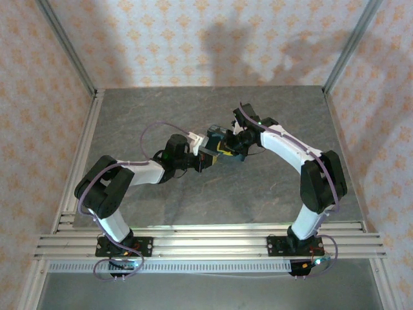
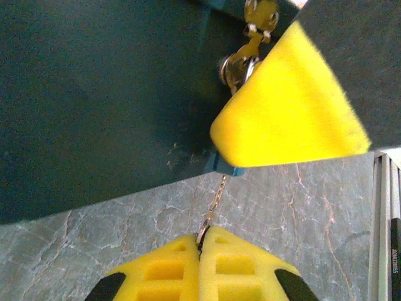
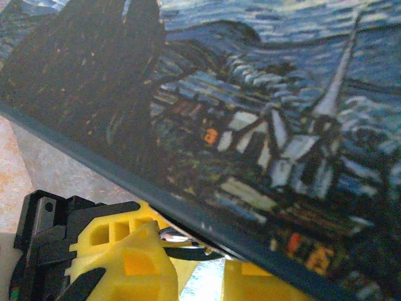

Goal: Unlock the padlock with the key

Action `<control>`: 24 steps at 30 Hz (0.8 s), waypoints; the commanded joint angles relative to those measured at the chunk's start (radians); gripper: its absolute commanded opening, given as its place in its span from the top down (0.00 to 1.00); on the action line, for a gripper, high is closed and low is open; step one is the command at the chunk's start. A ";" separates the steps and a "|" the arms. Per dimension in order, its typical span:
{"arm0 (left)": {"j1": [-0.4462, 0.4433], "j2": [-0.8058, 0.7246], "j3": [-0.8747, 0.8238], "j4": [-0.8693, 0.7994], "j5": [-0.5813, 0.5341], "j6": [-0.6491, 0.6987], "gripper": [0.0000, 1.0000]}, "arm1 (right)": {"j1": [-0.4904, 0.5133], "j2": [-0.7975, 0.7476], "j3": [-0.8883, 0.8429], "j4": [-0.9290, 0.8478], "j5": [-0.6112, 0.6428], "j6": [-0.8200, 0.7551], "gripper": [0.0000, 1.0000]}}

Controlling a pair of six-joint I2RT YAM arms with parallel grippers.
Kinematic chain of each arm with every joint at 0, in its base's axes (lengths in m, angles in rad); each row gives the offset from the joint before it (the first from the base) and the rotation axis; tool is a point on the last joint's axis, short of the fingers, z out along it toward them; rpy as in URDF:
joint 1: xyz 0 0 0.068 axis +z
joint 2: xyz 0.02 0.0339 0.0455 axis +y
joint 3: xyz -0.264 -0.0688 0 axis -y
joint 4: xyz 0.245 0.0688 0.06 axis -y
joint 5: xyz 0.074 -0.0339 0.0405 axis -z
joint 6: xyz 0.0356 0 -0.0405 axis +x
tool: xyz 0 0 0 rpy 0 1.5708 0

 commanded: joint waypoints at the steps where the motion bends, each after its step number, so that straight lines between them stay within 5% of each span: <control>1: -0.006 -0.020 -0.015 0.045 -0.030 -0.009 1.00 | -0.003 -0.042 0.032 0.049 -0.004 0.017 1.00; 24: -0.011 0.024 -0.055 0.254 -0.075 -0.121 1.00 | -0.003 -0.056 -0.004 0.107 0.000 0.119 1.00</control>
